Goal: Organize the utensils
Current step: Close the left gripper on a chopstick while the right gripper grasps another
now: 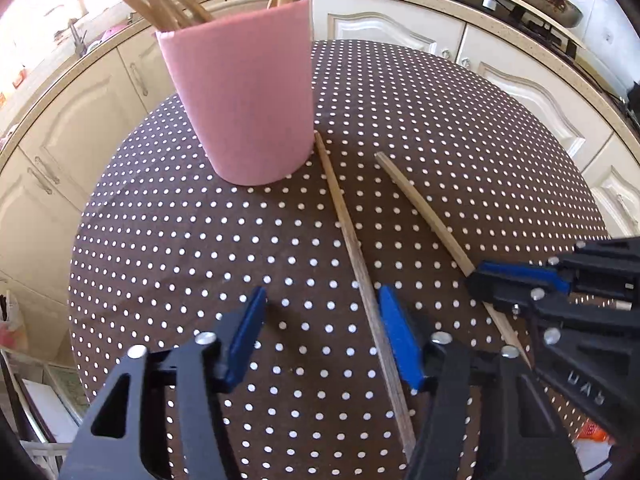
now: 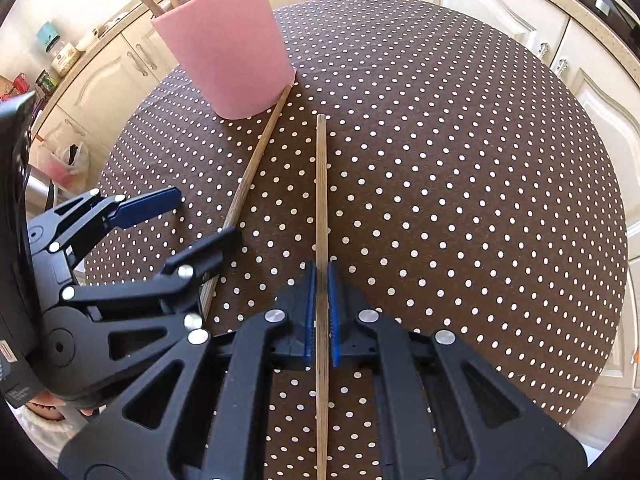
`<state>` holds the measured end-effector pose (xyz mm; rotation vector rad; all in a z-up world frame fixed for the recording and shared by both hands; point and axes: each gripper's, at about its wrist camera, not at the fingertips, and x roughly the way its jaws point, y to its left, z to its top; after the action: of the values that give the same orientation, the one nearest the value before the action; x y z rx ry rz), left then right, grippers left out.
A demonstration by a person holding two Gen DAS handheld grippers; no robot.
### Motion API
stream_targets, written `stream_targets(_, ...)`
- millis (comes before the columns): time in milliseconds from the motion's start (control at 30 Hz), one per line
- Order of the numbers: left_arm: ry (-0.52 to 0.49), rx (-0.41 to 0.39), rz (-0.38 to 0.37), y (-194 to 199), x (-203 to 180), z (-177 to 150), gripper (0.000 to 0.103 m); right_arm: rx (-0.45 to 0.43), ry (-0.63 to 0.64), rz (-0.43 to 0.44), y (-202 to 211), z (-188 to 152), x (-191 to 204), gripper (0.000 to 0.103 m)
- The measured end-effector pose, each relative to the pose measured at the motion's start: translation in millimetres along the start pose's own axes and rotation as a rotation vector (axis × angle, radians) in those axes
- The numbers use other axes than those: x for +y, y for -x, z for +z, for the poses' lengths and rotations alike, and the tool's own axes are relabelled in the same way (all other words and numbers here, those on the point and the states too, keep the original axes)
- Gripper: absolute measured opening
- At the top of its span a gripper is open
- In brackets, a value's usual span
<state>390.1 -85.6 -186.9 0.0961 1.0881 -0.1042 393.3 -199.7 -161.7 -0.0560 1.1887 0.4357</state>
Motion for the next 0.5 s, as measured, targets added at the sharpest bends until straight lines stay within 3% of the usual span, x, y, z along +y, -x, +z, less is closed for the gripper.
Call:
stream_targets(133, -0.022, -0.001, -0.004, 2.3, -7.7, 4.1, 0.032, 0.0, 0.0, 0.002, -6.7, 1.1, 3.8, 0.007)
stream_targets(200, -0.024, -0.004, -0.006, 2.7, -6.9, 2.0, 0.015, -0.003, 0.001, 0.002, -7.3, 0.2, 6.4, 0.007)
stream_targets(267, -0.025, -0.004, -0.011, 1.8, -9.3, 3.7, 0.007, -0.008, -0.002, 0.005, -6.9, -1.3, 6.3, 0.007)
stream_targets(500, 0.004, -0.025, -0.076, 3.5, 2.4, -10.6, 0.006, -0.06, -0.014, -0.016, -2.7, -14.2, 9.3, 0.007)
